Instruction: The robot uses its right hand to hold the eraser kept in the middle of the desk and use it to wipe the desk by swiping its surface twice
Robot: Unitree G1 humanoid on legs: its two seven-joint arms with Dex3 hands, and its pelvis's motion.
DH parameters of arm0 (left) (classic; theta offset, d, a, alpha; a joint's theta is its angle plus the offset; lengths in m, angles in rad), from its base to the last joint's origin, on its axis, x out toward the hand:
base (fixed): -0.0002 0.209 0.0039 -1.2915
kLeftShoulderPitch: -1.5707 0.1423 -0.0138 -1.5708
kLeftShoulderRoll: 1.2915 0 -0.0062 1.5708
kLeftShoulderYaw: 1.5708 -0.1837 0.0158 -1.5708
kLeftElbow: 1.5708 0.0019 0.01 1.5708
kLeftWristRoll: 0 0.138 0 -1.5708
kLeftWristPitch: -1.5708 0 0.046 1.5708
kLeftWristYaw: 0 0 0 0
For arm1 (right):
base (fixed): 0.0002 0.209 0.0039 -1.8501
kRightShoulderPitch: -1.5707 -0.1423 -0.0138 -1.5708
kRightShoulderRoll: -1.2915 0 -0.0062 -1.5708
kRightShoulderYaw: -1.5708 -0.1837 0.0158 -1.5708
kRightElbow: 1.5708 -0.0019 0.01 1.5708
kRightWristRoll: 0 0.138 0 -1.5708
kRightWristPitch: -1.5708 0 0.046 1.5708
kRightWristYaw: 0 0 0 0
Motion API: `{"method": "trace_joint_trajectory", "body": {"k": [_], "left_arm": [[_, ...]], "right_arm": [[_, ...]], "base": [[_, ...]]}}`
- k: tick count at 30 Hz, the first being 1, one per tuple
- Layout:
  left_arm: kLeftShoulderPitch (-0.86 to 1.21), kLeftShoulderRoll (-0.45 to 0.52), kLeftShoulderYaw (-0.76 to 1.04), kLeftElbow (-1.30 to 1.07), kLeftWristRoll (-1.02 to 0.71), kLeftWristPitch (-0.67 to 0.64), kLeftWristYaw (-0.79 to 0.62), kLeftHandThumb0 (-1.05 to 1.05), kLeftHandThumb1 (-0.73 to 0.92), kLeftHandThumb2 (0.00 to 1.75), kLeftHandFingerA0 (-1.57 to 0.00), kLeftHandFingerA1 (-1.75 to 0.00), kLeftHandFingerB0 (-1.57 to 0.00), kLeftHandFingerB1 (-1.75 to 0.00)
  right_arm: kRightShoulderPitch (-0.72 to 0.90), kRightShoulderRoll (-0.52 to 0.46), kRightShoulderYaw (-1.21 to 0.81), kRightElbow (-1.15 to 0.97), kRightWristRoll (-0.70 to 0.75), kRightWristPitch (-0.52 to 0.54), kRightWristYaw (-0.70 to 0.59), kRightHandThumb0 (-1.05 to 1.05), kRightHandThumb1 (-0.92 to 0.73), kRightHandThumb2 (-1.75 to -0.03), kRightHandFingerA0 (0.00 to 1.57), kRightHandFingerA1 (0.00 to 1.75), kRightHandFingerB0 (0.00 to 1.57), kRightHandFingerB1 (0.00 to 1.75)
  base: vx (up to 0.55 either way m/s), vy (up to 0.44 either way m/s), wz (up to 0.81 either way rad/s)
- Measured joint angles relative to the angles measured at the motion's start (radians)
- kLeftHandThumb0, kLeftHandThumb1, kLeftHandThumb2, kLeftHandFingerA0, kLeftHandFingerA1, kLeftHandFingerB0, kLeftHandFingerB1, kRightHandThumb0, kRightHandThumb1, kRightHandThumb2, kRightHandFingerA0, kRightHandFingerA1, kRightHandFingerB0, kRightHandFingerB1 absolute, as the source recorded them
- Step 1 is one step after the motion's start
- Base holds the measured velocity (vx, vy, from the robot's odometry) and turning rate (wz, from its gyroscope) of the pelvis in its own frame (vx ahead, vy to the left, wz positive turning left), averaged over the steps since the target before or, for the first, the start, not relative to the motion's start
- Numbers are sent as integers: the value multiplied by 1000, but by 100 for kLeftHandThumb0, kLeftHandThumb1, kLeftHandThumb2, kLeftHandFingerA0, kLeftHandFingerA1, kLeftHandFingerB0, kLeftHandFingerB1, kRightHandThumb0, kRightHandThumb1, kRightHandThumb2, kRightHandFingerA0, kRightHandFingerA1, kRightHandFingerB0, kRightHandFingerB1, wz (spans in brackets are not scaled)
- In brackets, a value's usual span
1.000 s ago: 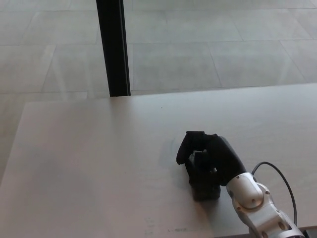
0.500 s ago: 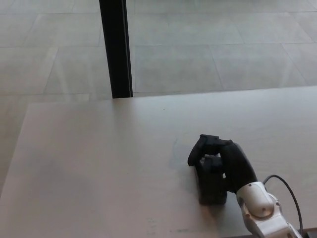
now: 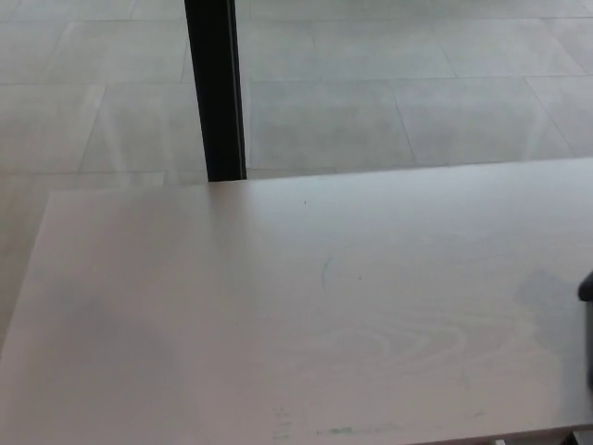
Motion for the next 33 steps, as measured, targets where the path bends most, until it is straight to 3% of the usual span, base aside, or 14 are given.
{"method": "trace_joint_trajectory", "body": {"k": [1,3,4,6,8,10,20,21,23,24,25,28,31,33], "left_arm": [[-1,0,1,0,-2,0,0,-49,77,63,-49,-82,-31,-56],[-1,0,1,0,-5,0,-1,-49,75,64,-47,-82,-31,-58],[1,0,4,-3,-7,0,-1,-49,76,64,-49,-81,-31,-57],[7,-1,8,-12,-11,0,-1,-49,76,65,-51,-84,-31,-59],[13,-1,8,-23,-12,0,-1,-48,77,64,-50,-83,-32,-59],[13,-1,8,-23,-12,0,0,-50,77,63,-51,-84,-35,-59],[-11,4,3,24,-10,-6,2,-49,78,63,-54,-85,-38,-59],[-14,4,3,29,-10,-7,2,-50,78,63,-55,-85,-39,-59],[-19,4,0,31,-10,-8,2,-51,79,64,-52,-84,-36,-58],[-20,4,-1,32,-10,-9,2,-51,79,63,-52,-85,-36,-58],[-25,4,-5,34,-10,-11,2,-51,78,64,-54,-85,-38,-60],[-25,3,-6,25,-11,-12,1,-50,79,64,-52,-83,-38,-61],[-24,3,-11,10,-10,-12,3,-49,80,64,-52,-88,-35,-61],[-26,3,-18,6,-9,-12,4,-50,80,64,-53,-87,-35,-61]], "right_arm": [[3,-3,-11,4,6,3,1,-23,-45,-119,122,144,102,132],[6,-5,-23,11,17,3,1,-17,-47,-119,93,175,74,166],[8,-5,-25,13,20,3,0,-25,-46,-117,122,142,102,130],[9,-4,-26,15,22,3,-3,-18,-46,-119,95,175,77,164],[11,3,-31,13,27,3,-6,-19,-47,-116,124,143,102,130],[13,18,-35,10,36,2,-7,-13,-50,-117,92,175,77,160],[18,168,-14,-67,66,-12,-28,-12,-57,-111,90,175,72,164],[17,185,-11,-77,68,-11,-31,-22,-56,-113,119,145,97,131],[14,220,-6,-93,72,-8,-37,-13,-60,-111,89,175,74,160],[12,229,-5,-96,73,-8,-38,-19,-56,-114,118,145,97,132],[9,261,0,-106,78,-7,-43,-13,-62,-102,88,175,68,166],[7,314,16,-129,80,0,-61,-16,-64,-99,90,175,68,166],[7,365,36,-155,81,14,-80,-28,-57,-112,119,141,99,129],[11,411,62,-176,82,22,-85,-21,-62,-103,95,175,76,164]], "base": [[0,0,0],[0,0,0],[0,0,0],[0,0,0],[0,0,0],[0,0,0],[0,0,0],[0,0,0],[0,0,0],[0,0,0],[0,0,0],[0,0,0],[0,0,0],[0,0,0]]}}
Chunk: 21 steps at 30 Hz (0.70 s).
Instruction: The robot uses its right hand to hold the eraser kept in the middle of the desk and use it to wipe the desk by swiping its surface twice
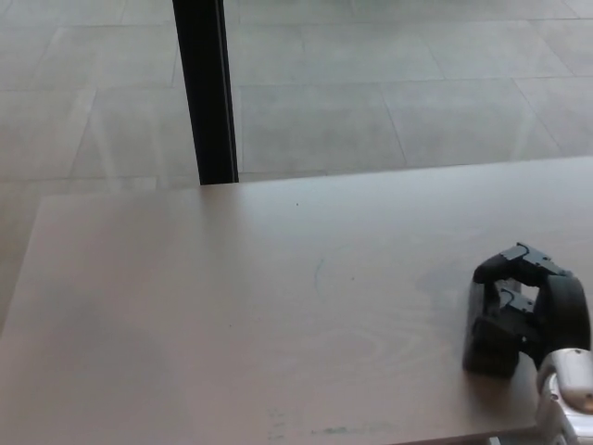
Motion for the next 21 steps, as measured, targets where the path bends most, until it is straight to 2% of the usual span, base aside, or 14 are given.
{"method": "trace_joint_trajectory", "body": {"k": [1,2,3,4,5,6,8,9,10,13,16,18,21], "left_arm": [[-1,0,-2,-1,0,0,0,-51,79,64,-51,-89,-36,-62],[-1,0,-4,-1,-1,0,-1,-52,79,64,-50,-89,-35,-62],[-1,0,-5,-1,-1,0,-2,-52,78,64,-50,-89,-36,-63],[-1,-1,-5,-4,-2,0,-2,-51,76,65,-49,-89,-35,-63],[-1,-1,-5,-7,-2,0,-3,-51,76,65,-49,-89,-35,-63],[-1,-1,-5,-12,-2,0,-3,-52,77,65,-49,-87,-33,-62],[-3,-2,-6,-20,-2,0,-3,-52,77,64,-50,-89,-35,-63],[-3,-2,-6,-20,-2,0,-3,-53,78,63,-50,-87,-33,-60],[-6,-2,-7,-20,-2,0,-3,-52,79,63,-50,-86,-34,-60],[-11,-2,-14,-19,0,0,-2,-53,79,64,-50,-85,-35,-61],[-11,-2,-23,-37,2,0,-1,-52,80,64,-49,-82,-35,-60],[-13,-2,-28,-37,3,0,1,-53,79,63,-51,-82,-38,-62],[-17,-2,-31,-36,3,0,4,-52,79,64,-50,-82,-35,-60]], "right_arm": [[1,18,12,-7,0,2,0,-18,-57,-112,97,175,87,157],[6,46,42,-13,-2,3,0,-18,-57,-114,98,175,87,158],[9,72,69,-18,-4,3,2,-21,-62,-106,96,175,84,158],[14,97,103,-28,-10,4,3,-18,-56,-116,93,175,81,160],[20,118,135,-38,-17,4,4,-18,-56,-116,93,175,81,160],[27,138,167,-48,-24,5,5,-18,-51,-127,95,175,82,159],[41,177,222,-67,-34,11,10,-17,-48,-132,93,175,79,162],[45,186,236,-73,-36,13,12,-11,-48,-140,101,175,85,157],[55,200,262,-81,-41,17,17,-12,-46,-143,100,175,84,158],[74,204,338,-91,-50,18,31,-14,-46,-140,100,175,82,158],[80,205,404,-97,-66,17,34,-13,-46,-141,95,175,81,159],[82,205,436,-96,-72,12,35,-12,-42,-148,97,175,84,158],[84,204,461,-81,-79,-14,44,-12,-45,-147,96,175,83,159]], "base": [[0,0,0],[0,0,0],[0,0,0],[0,0,0],[0,0,0],[0,0,0],[0,0,0],[0,0,0],[0,0,0],[0,0,0],[0,0,0],[0,0,0],[0,0,0]]}}
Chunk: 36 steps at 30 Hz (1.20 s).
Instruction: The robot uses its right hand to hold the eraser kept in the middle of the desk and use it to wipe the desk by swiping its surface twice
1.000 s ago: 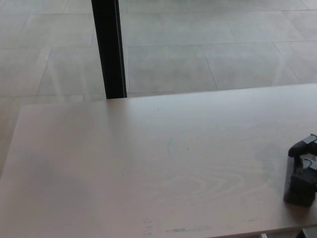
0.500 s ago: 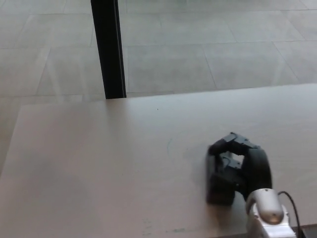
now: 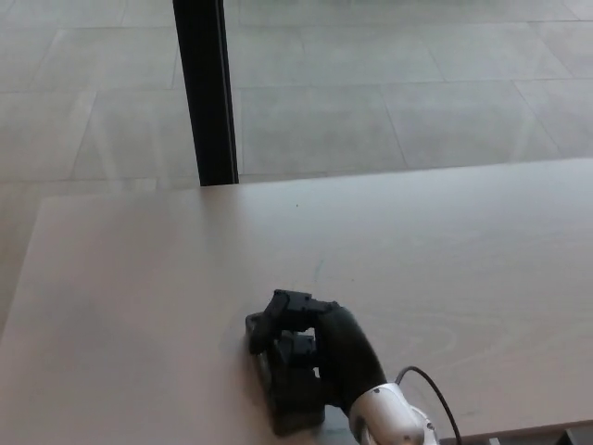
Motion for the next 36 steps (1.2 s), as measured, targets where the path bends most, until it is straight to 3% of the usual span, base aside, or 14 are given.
{"method": "trace_joint_trajectory", "body": {"k": [6,7,8,9,10,26,27,28,30,31,32,34,35,36], "left_arm": [[4,0,-2,-24,-1,4,3,-54,78,64,-54,-86,-40,-64],[3,0,-4,-17,0,4,5,-50,56,103,-60,-82,-32,-64],[2,0,-6,-10,1,4,7,-49,56,103,-59,-82,-33,-64],[3,-1,-6,-7,1,4,7,-49,56,103,-59,-82,-33,-64],[4,-1,-5,-7,1,4,8,-52,78,65,-51,-88,-36,-64],[18,-3,36,4,-16,3,0,-50,78,66,-52,-87,-37,-64],[21,-4,36,3,-16,3,0,-49,78,65,-51,-88,-36,-64],[22,-4,36,3,-16,3,0,-49,77,65,-52,-89,-37,-64],[24,-4,40,2,-20,3,0,-49,79,64,-53,-90,-37,-63],[25,-4,41,2,-21,3,0,-49,79,64,-53,-89,-37,-63],[24,-4,43,7,-23,3,0,-49,79,64,-52,-89,-36,-62],[27,-3,46,17,-26,3,0,-48,80,64,-52,-89,-34,-61],[30,-4,47,19,-27,3,-1,-48,79,65,-52,-91,-35,-62],[33,-4,48,17,-27,3,-1,-49,79,65,-51,-89,-34,-62]], "right_arm": [[5,-21,-7,-1,-3,-18,14,-10,-50,-139,96,175,80,159],[5,-28,-9,-3,-3,-19,19,-11,-51,-139,95,175,80,159],[3,-39,-12,-4,-5,-21,24,-15,-54,-129,87,175,71,170],[-1,-51,-16,-9,-6,-21,29,-15,-54,-129,87,175,71,170],[-4,-60,-20,-12,-6,-21,32,-14,-54,-130,87,175,72,167],[-62,-434,-429,46,75,74,68,-15,-57,-117,94,175,76,161],[-61,-448,-448,57,80,77,71,-24,-55,-115,122,146,99,132],[-59,-459,-464,63,86,78,73,-18,-61,-102,93,175,71,168],[-49,-480,-496,75,97,81,76,-19,-66,-97,94,175,65,172],[-45,-487,-504,77,99,81,77,-20,-59,-106,94,175,69,168],[-40,-496,-513,81,102,80,77,-30,-55,-113,119,141,100,130],[-32,-511,-539,91,110,78,78,-20,-62,-100,97,175,73,161],[-30,-513,-555,95,119,79,79,-29,-56,-112,124,144,100,129],[-29,-513,-564,98,124,79,80,-18,-59,-112,99,175,81,155]], "base": [[0,0,0],[0,0,0],[0,0,0],[0,0,0],[0,0,0],[0,0,0],[0,0,0],[0,0,0],[0,0,0],[0,0,0],[0,0,0],[0,0,0],[0,0,0],[0,0,0]]}}
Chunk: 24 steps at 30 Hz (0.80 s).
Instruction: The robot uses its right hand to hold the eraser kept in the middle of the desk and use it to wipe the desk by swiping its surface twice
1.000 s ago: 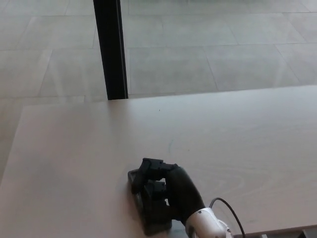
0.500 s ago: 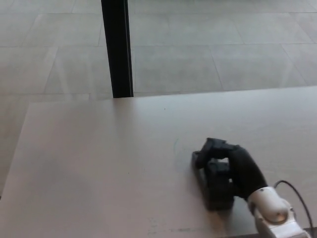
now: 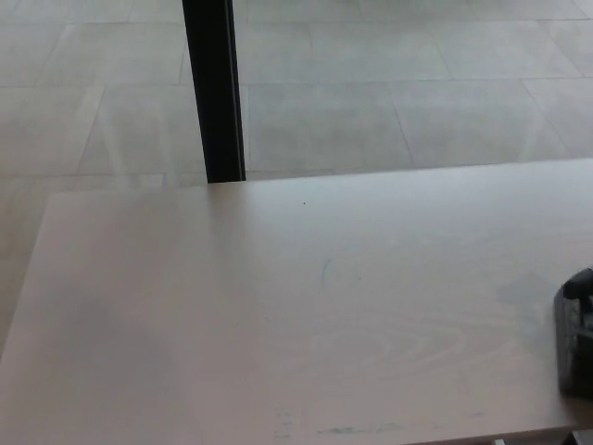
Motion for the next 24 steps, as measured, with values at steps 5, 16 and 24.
{"method": "trace_joint_trajectory", "body": {"k": [5,16,24], "left_arm": [[13,-1,5,-17,-2,0,1,-50,80,64,-52,-84,-36,-59],[15,0,6,2,-2,-2,2,-51,78,66,-52,-88,-36,-62],[14,-1,15,-19,-11,-2,1,-50,79,64,-50,-87,-34,-60]], "right_arm": [[1,1,-39,15,26,-1,4,-20,-54,-110,101,175,79,158],[-3,4,-32,24,40,-15,12,-20,-70,-87,96,175,76,101],[-50,-41,-21,-24,63,40,113,-63,-59,-90,74,62,23,45]], "base": [[0,0,0],[0,0,0],[0,0,0]]}}
